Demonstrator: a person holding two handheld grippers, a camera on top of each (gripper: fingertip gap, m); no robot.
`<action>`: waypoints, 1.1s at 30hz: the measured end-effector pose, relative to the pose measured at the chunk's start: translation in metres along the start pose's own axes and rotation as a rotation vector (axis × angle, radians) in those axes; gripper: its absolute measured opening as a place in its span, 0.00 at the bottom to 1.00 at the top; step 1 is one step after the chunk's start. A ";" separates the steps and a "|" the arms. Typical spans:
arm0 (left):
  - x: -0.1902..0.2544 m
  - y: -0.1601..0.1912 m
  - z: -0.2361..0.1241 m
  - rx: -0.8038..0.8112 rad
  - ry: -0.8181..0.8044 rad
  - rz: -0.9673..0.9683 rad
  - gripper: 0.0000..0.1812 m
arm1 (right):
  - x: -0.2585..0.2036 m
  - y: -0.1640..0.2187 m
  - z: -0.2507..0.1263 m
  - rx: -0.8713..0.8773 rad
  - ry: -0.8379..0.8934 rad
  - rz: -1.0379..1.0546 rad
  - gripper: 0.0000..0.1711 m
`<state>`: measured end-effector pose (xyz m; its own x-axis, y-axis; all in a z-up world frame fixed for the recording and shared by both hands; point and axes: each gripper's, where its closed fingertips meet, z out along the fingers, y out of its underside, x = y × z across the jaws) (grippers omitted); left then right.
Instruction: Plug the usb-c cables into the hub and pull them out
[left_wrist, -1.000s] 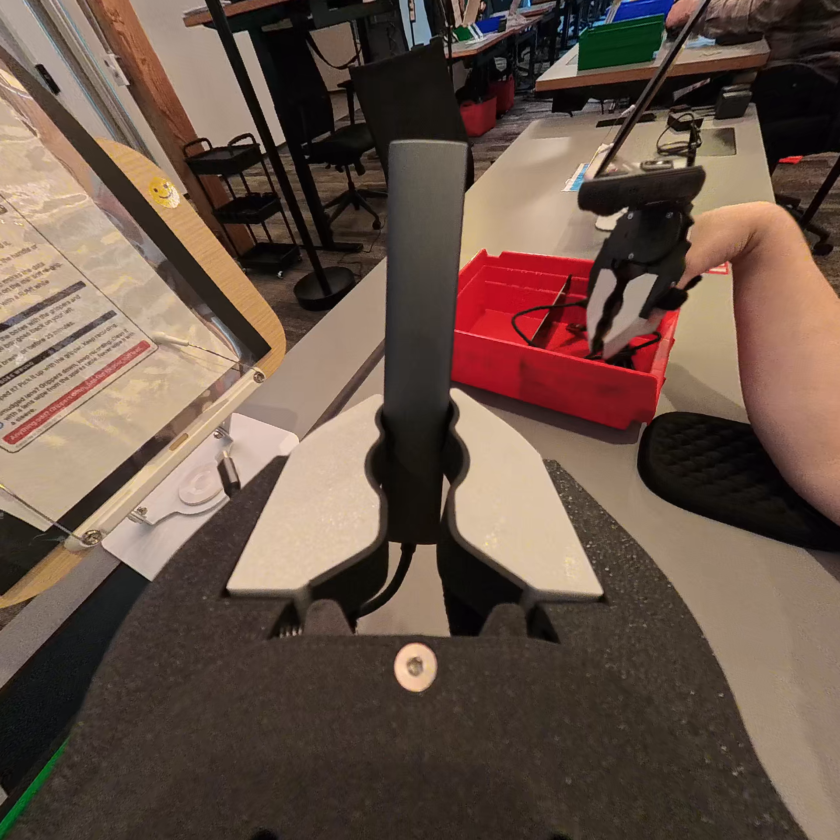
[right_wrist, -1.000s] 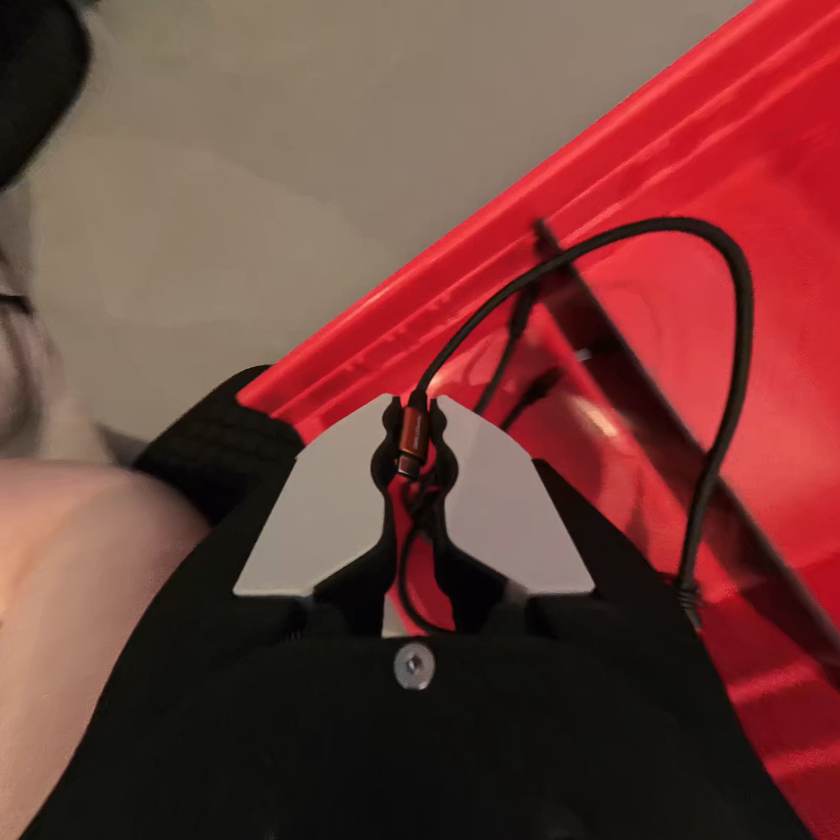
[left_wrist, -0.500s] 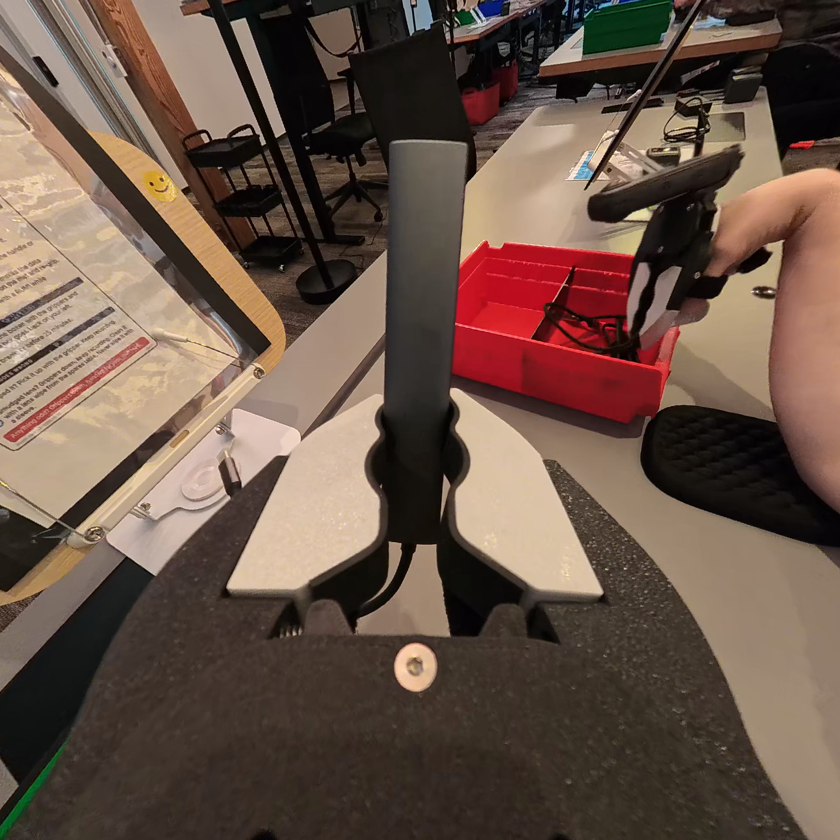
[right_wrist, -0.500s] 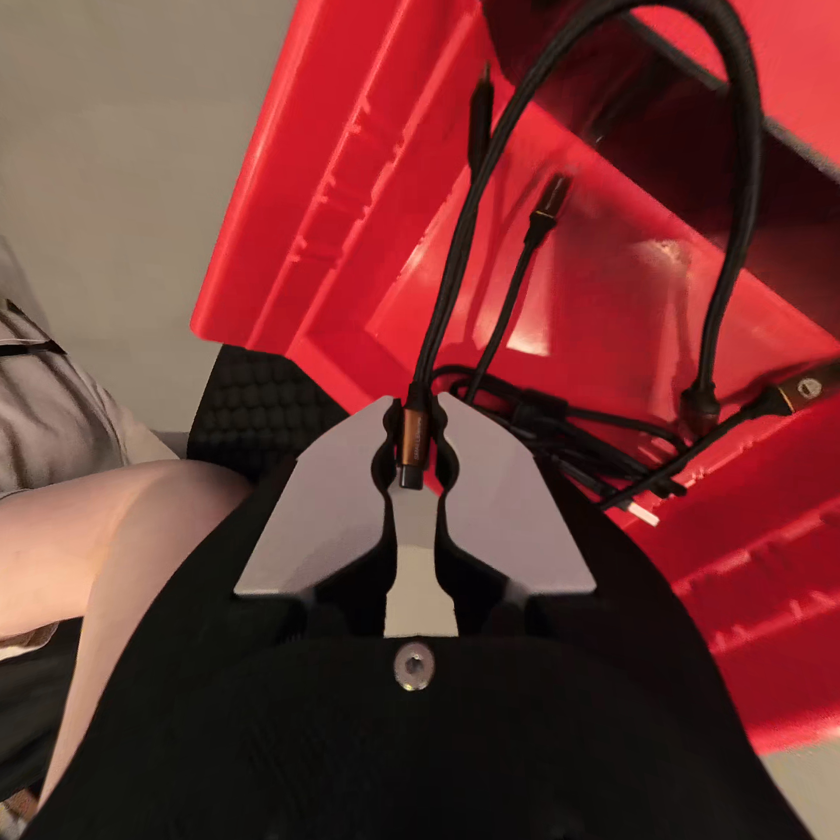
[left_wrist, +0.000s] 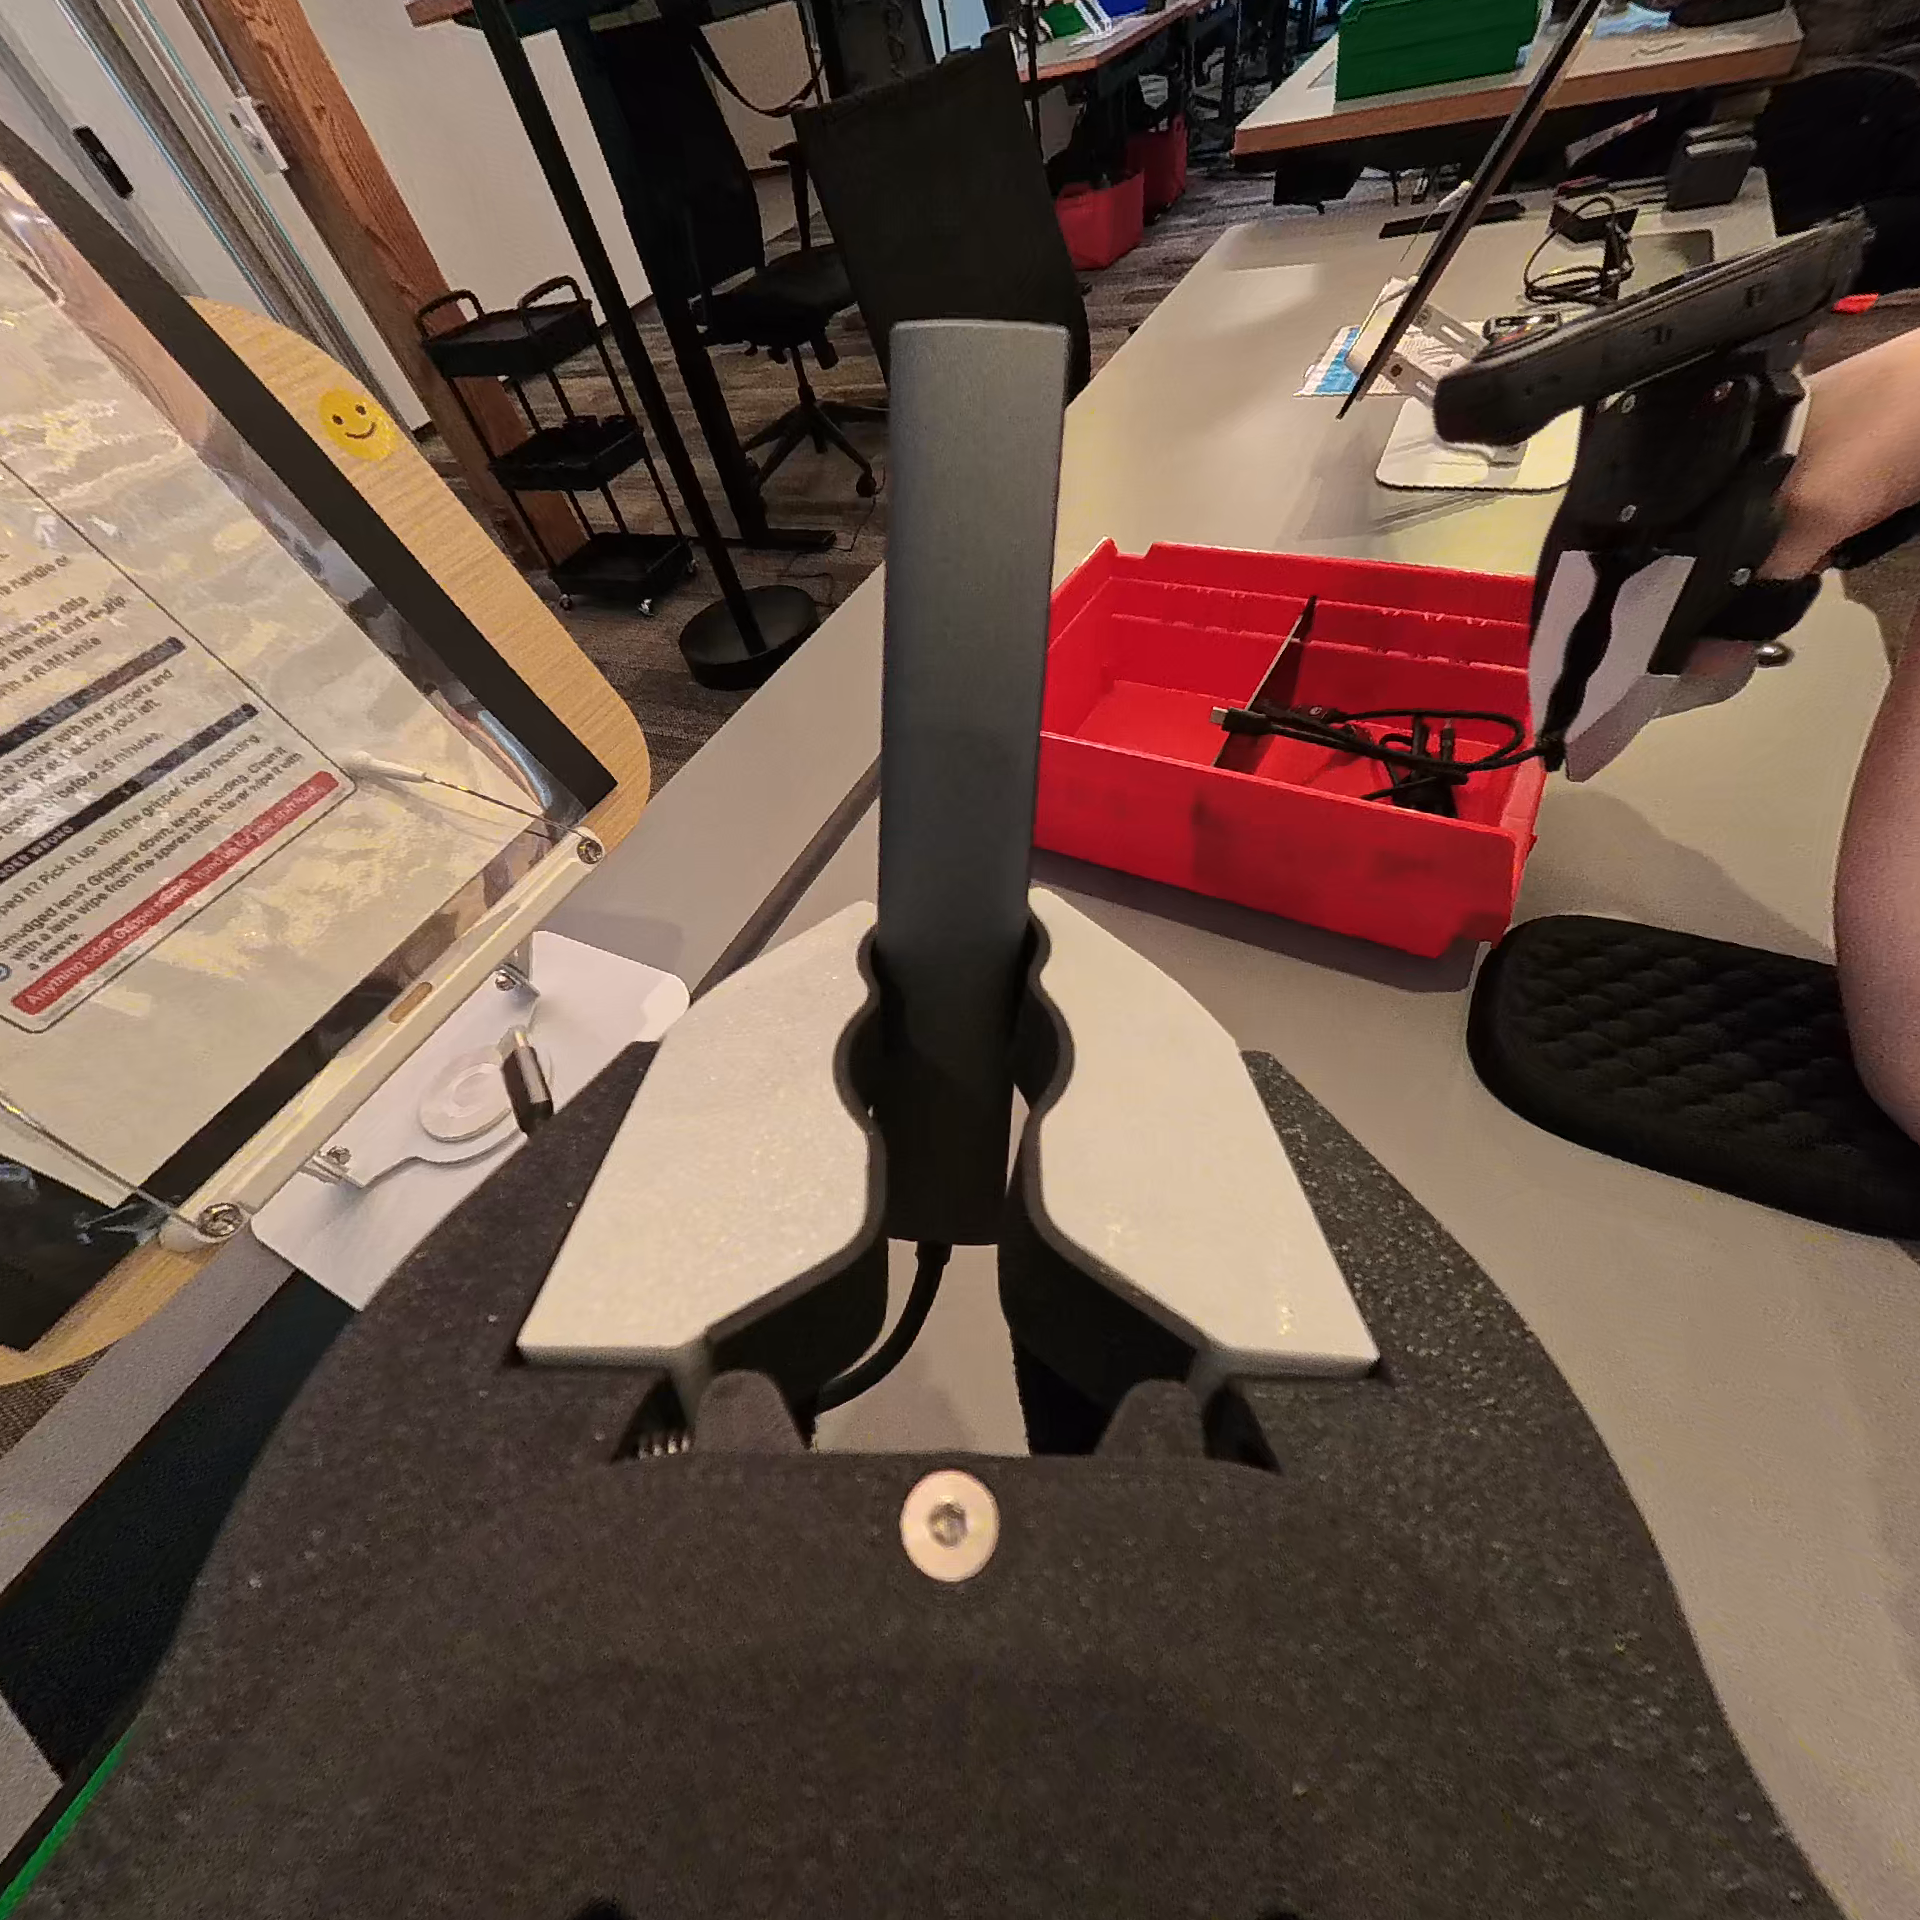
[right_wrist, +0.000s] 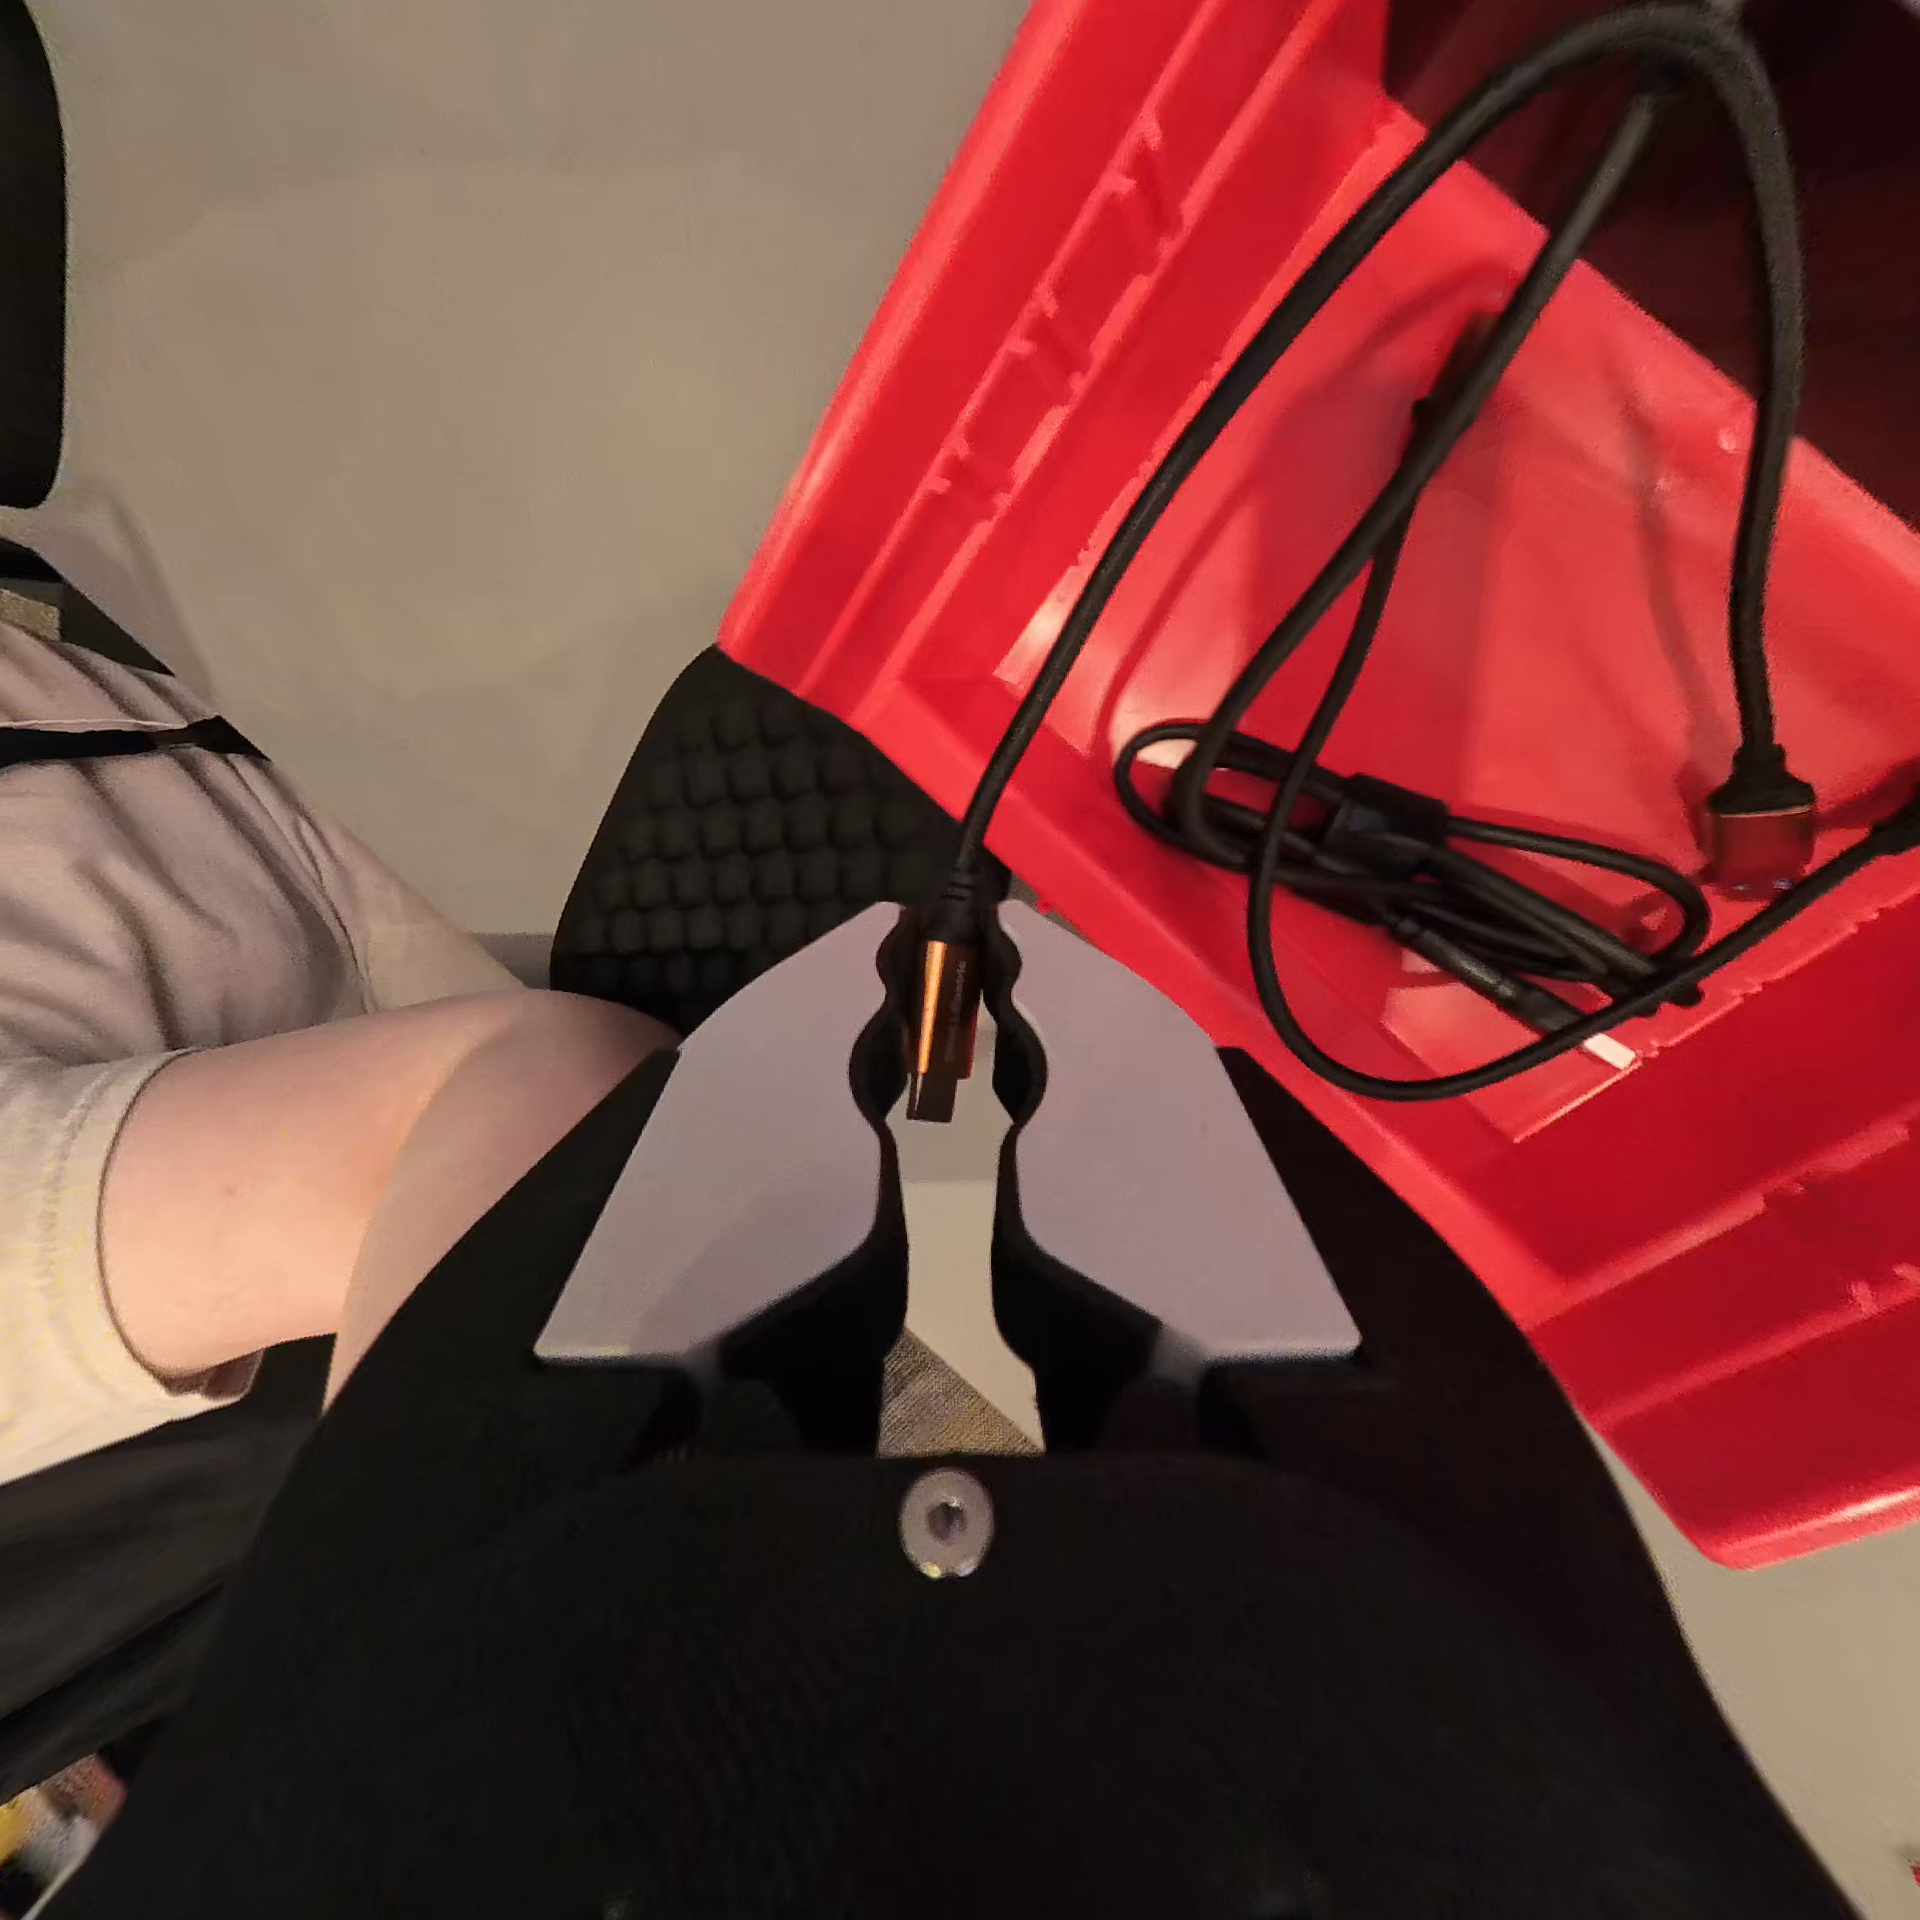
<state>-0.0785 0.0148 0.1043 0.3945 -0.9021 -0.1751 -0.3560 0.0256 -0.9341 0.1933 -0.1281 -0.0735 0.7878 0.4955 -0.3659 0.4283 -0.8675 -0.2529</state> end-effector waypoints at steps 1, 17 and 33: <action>0.000 0.000 0.000 0.002 0.000 -0.002 0.11 | -0.002 -0.002 0.000 0.012 -0.009 -0.020 0.07; -0.001 0.003 0.003 -0.015 -0.001 -0.010 0.11 | 0.048 -0.031 0.056 -0.033 -0.173 0.005 0.08; -0.003 0.005 0.003 -0.022 -0.007 -0.019 0.11 | 0.031 -0.068 -0.020 0.327 0.099 -0.205 0.19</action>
<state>-0.0792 0.0191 0.0993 0.4071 -0.8994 -0.1594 -0.3667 -0.0012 -0.9303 0.1971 -0.0549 -0.0499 0.7463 0.6365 -0.1947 0.4297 -0.6841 -0.5894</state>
